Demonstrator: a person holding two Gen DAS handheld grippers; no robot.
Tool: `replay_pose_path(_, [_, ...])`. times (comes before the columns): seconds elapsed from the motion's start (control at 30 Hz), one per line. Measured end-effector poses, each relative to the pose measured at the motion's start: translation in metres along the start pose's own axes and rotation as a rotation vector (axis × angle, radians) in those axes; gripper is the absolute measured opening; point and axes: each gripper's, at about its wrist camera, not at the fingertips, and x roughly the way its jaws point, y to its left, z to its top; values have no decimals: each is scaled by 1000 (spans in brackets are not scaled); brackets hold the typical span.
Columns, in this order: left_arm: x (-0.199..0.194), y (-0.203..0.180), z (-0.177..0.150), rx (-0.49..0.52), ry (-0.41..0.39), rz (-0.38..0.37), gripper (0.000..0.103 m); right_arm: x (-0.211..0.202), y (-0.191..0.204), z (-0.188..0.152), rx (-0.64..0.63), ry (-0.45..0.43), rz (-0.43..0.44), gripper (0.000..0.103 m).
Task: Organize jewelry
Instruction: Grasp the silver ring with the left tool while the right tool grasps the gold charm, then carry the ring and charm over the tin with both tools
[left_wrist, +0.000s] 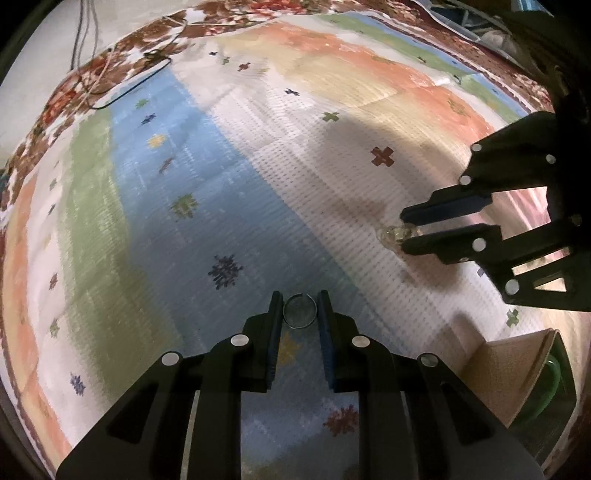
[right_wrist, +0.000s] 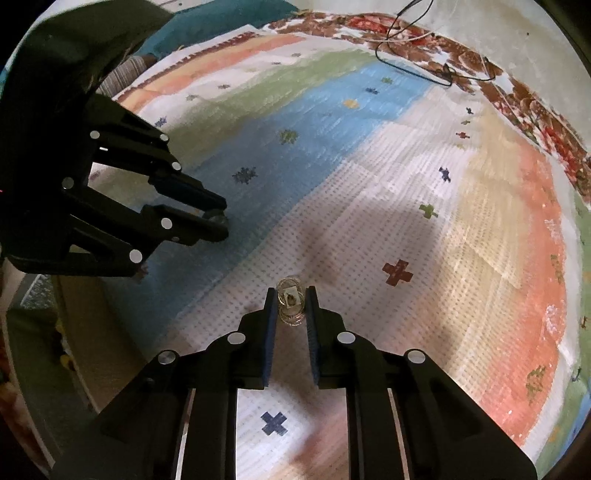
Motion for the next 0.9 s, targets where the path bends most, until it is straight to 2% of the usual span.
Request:
replay_pose_path(0.3, [-36,2,-10,-54,-47,26,18,-27,10,-1,26,-36,-38,16])
replay_pose_path(0.9, [-109,-16,-22,-130,-148,55,18,-91,28,2,192,-116,-68,16])
